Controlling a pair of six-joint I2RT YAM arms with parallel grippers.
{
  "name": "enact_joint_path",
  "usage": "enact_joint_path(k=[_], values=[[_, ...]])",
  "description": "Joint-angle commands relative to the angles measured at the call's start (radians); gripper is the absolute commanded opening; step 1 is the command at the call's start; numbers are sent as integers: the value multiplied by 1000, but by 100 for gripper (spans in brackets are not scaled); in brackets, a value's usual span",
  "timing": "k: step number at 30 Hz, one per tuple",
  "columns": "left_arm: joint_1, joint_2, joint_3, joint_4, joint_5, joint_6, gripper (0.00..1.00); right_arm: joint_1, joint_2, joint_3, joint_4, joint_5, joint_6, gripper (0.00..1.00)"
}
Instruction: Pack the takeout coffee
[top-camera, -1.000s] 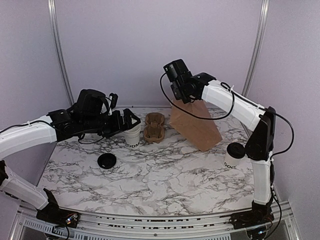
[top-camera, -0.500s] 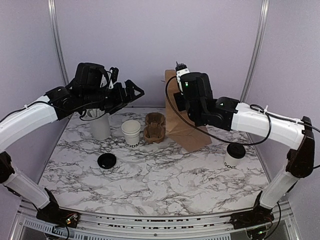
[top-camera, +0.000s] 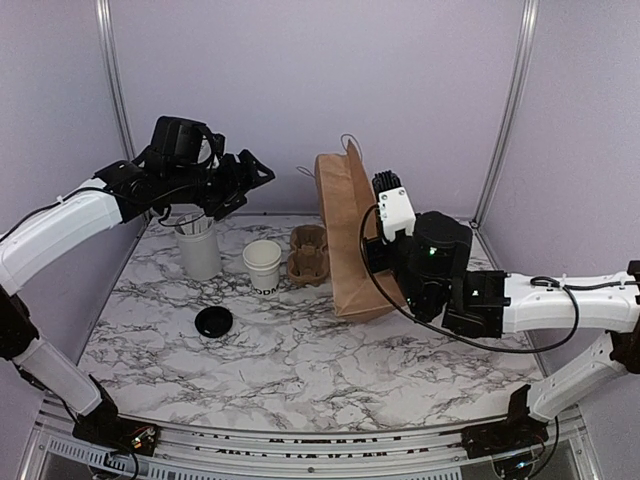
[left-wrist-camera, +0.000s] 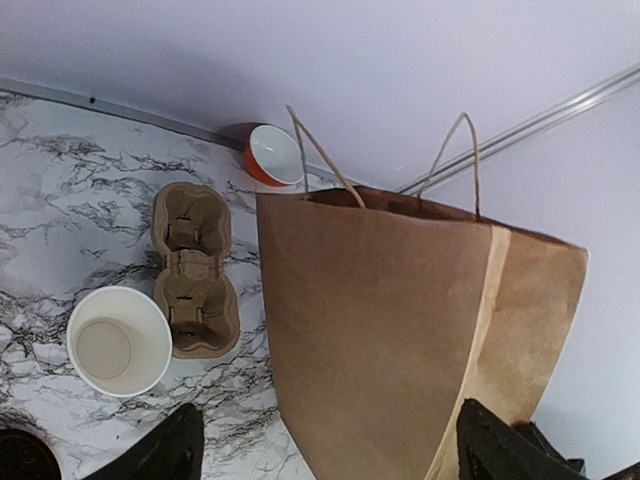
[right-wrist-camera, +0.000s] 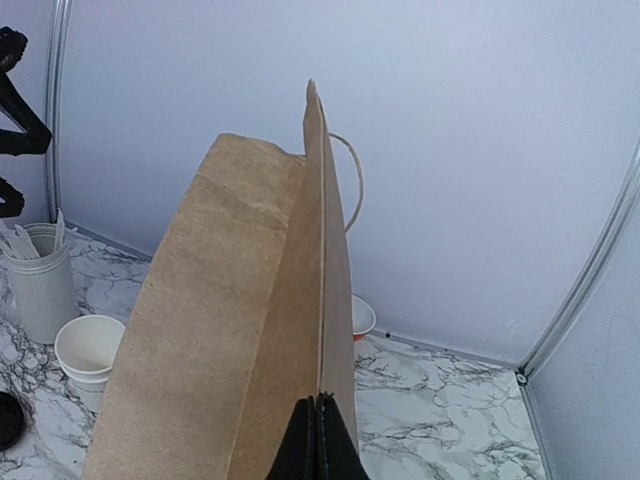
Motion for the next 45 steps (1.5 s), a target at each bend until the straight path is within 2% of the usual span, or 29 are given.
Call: enact_joint_path(k=[1, 12, 19, 26, 39, 45], values=[[68, 29, -13, 72, 78, -147, 85, 17, -84, -68, 135, -58, 56, 0], [106, 205, 53, 270, 181, -360, 80, 57, -167, -186, 133, -77, 127, 0], [104, 317, 194, 296, 192, -401, 79, 58, -200, -228, 120, -93, 145, 0], [94, 378, 279, 314, 186, -407, 77, 59, -196, -236, 105, -120, 164, 0], [77, 553, 525, 212, 197, -326, 71, 61, -178, -221, 68, -144, 195, 0], [72, 613, 611, 190, 211, -315, 61, 63, -179, -220, 44, -142, 213, 0]])
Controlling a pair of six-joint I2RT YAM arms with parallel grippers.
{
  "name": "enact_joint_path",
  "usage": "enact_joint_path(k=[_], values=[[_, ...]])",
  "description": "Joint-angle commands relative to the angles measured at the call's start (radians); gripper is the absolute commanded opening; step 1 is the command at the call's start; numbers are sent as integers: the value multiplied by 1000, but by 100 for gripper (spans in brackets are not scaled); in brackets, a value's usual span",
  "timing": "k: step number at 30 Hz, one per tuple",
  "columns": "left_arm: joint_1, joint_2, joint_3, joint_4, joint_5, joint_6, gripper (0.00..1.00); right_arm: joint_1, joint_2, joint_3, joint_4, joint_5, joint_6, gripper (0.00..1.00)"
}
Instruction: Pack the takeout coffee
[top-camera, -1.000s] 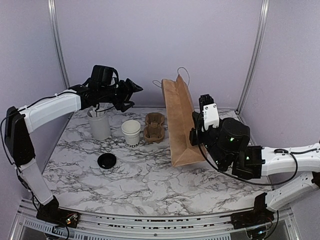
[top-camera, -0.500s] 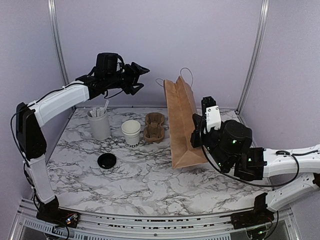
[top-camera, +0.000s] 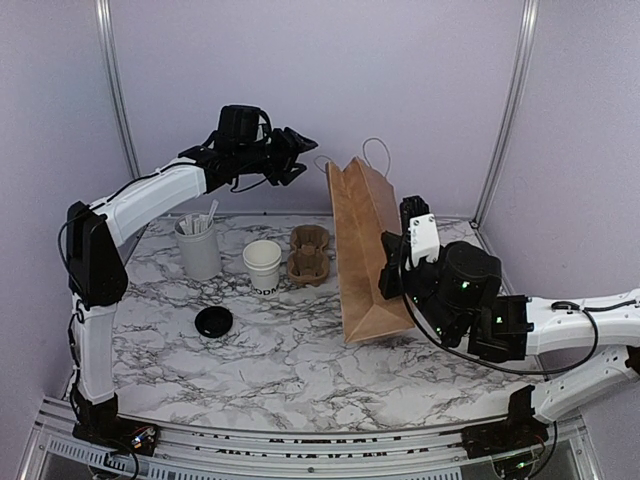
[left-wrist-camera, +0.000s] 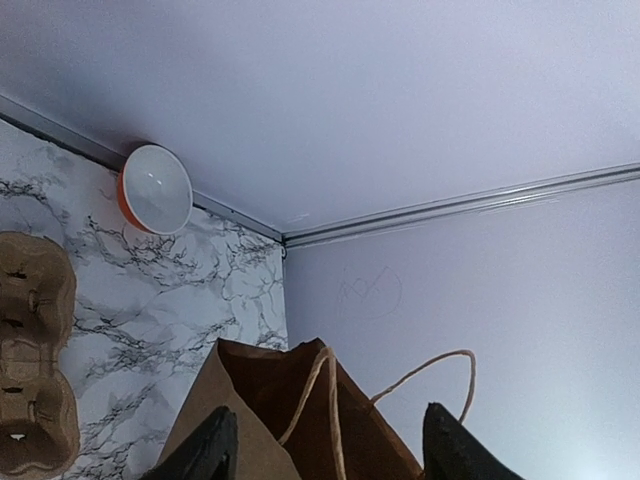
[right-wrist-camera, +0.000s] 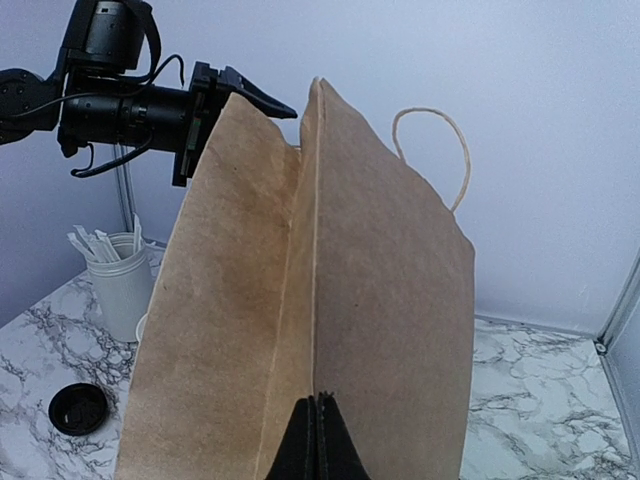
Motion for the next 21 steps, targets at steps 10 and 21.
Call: enact_joint_path(k=[10, 21], values=[[-22, 46, 79, -27, 37, 52, 48, 10, 15, 27, -59, -11, 31, 0], [-43, 59, 92, -42, 46, 80, 24, 10, 18, 40, -81, -13, 40, 0]])
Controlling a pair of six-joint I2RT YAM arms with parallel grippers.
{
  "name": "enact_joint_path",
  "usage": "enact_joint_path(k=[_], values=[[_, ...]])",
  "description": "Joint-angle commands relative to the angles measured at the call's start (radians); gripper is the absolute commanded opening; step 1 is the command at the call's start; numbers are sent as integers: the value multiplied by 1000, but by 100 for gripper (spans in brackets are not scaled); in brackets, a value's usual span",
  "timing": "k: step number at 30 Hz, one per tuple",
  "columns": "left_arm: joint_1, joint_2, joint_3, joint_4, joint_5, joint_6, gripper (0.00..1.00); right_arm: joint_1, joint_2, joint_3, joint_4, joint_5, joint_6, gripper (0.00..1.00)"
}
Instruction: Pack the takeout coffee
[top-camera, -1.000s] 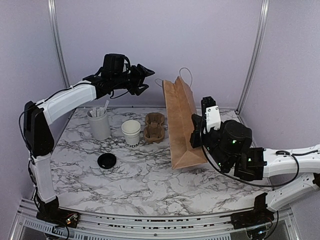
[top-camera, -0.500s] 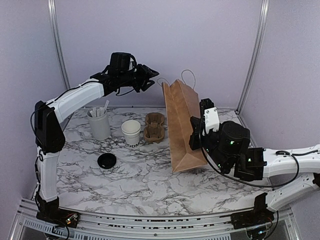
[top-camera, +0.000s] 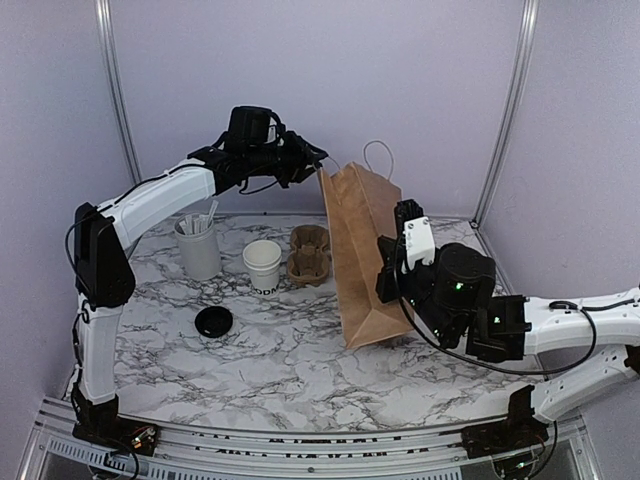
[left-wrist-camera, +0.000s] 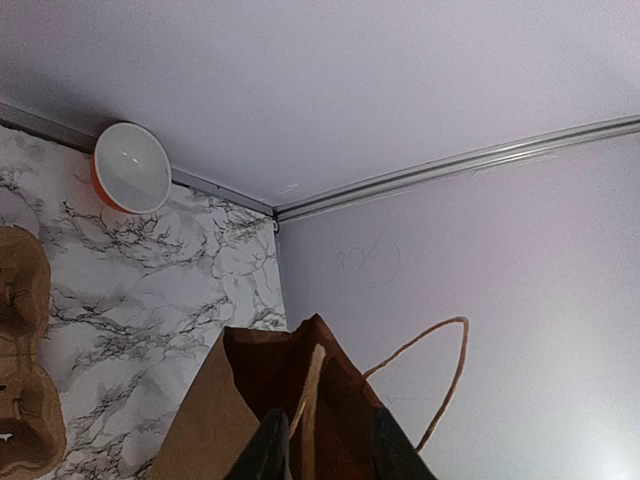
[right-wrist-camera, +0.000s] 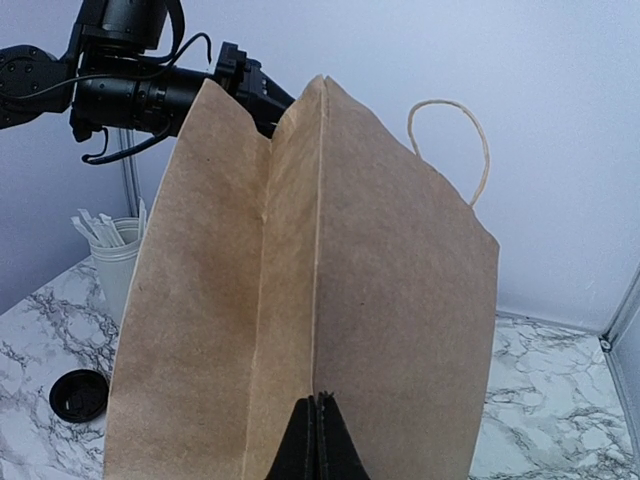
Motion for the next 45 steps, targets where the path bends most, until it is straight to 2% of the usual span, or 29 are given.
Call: enact_joint_path(k=[1, 3, 5, 8, 11, 17, 22, 24, 30, 34, 40, 43, 45], values=[[-9, 16, 36, -29, 6, 36, 18, 9, 5, 38, -47, -4, 21, 0], [-12, 7, 45, -38, 2, 54, 8, 10, 3, 52, -70, 1, 33, 1], [-14, -9, 48, -45, 0, 77, 0, 10, 1, 78, -114, -3, 51, 13], [-23, -43, 34, -50, -9, 110, 0, 10, -6, 127, -193, -13, 100, 33], [-39, -83, 9, -50, -21, 133, 0, -2, -17, 183, -281, -62, 144, 61], [-111, -191, -137, -6, -99, 156, 0, -26, -61, 287, -442, -155, 248, 87], [-167, -315, -332, 111, -218, 152, 0, -98, -143, 333, -566, -275, 391, 96], [-182, -345, -364, 130, -249, 153, 0, -129, -174, 353, -613, -315, 443, 97], [-246, -424, -479, 178, -345, 204, 0, -152, -215, 447, -761, -324, 529, 99], [-280, -465, -561, 226, -350, 230, 0, -153, -212, 510, -826, -342, 551, 99], [-320, -514, -632, 228, -374, 263, 0, -159, -165, 657, -995, -283, 561, 98], [-345, -543, -654, 227, -413, 287, 0, -210, -99, 737, -1079, -347, 574, 98], [-357, -564, -675, 226, -439, 294, 0, -288, -71, 767, -1114, -474, 581, 98]])
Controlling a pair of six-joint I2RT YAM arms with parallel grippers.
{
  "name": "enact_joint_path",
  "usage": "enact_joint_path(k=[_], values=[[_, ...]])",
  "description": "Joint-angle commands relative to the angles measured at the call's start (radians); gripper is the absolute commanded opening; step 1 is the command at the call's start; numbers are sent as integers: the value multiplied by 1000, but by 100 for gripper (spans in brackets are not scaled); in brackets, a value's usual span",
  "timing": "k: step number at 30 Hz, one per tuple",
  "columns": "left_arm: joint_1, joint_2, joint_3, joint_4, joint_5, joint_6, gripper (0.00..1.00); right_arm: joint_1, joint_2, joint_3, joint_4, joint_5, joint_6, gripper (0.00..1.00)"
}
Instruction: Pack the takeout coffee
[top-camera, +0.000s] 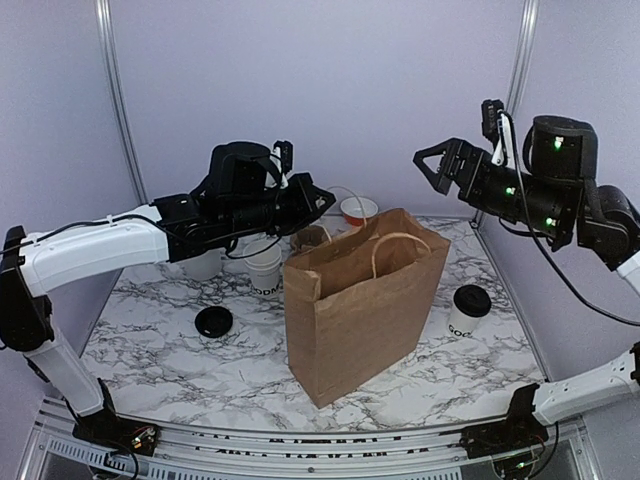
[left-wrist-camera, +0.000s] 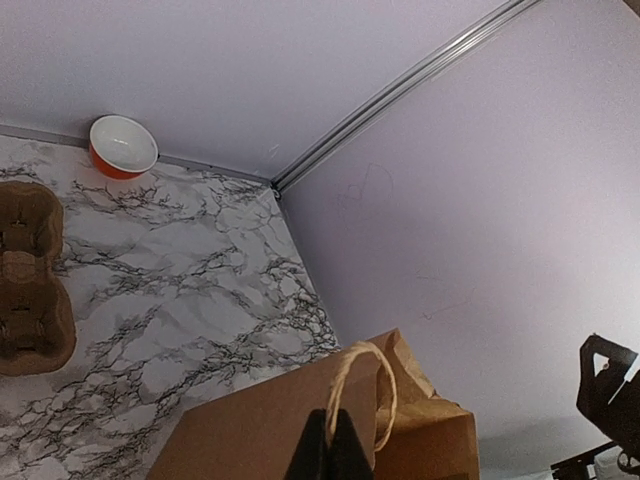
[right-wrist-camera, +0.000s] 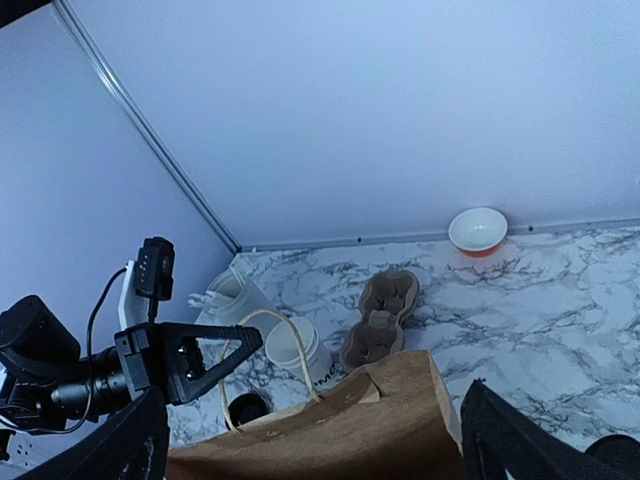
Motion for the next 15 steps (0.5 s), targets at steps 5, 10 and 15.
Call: enact_joint_path(k=[5, 10, 15], values=[[-39, -144, -115, 50, -145, 47, 0, -265, 74, 129, -180, -274, 29, 97], [-71, -204, -206, 86, -222, 35, 0, -316, 122, 188, -220, -378, 24, 97], [-86, -217, -232, 91, -235, 49, 10, -317, 135, 170, -234, -468, 57, 95]])
